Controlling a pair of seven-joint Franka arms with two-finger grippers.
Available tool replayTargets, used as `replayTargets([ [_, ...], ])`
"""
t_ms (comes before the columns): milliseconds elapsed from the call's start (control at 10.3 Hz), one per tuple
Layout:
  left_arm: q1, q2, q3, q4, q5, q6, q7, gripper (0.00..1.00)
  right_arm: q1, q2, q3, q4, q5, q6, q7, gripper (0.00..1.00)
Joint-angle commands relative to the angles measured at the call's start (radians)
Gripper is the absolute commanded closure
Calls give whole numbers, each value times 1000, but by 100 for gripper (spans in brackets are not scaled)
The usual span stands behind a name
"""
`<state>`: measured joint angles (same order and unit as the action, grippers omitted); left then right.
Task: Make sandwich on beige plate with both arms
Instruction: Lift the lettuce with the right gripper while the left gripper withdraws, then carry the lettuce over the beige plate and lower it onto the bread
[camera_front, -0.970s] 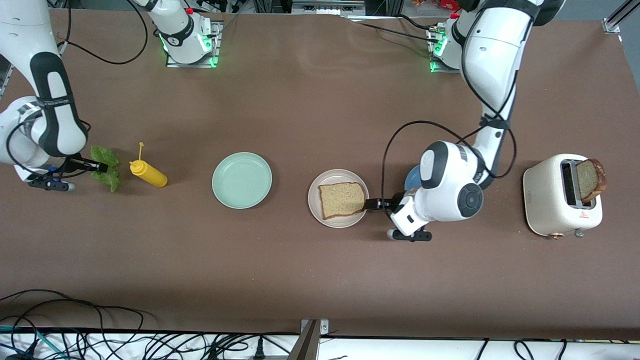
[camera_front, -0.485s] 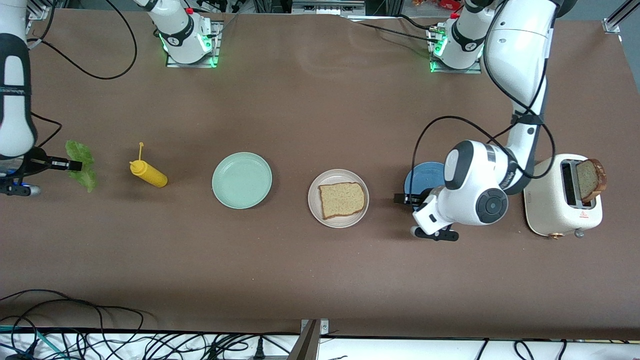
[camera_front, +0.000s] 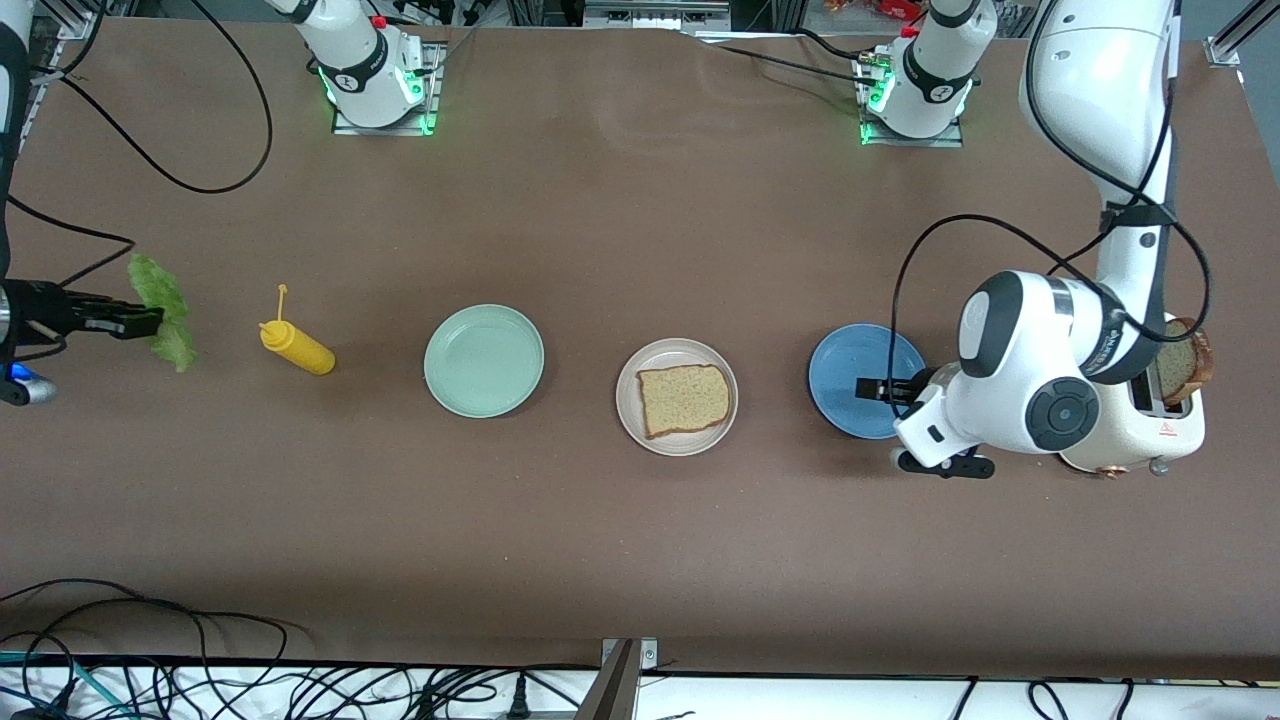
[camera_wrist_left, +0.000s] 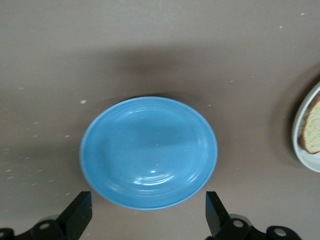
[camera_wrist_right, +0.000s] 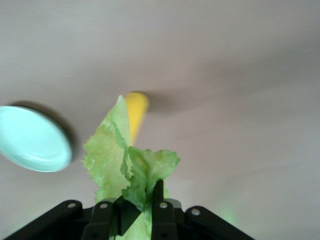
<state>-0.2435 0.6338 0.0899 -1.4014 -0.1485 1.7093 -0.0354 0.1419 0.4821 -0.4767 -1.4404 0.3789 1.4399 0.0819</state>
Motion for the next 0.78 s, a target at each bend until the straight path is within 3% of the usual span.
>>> replayTargets([
  [0,35,-51,-12,-10,70,-33,21,0,141,-16,-2,29,92,-9,341,100],
  [194,84,-95,-10,-10,70,-72,107,0,266,7,-3,72,164,66,644,100],
  [485,130,-178,-10,-11,72,-147,120,0,424,61,-2,74,303,305,937,100],
  [679,139,-224,-9,-19,75,-178,121,0,525,128,-2,80,330,486,1079,100],
])
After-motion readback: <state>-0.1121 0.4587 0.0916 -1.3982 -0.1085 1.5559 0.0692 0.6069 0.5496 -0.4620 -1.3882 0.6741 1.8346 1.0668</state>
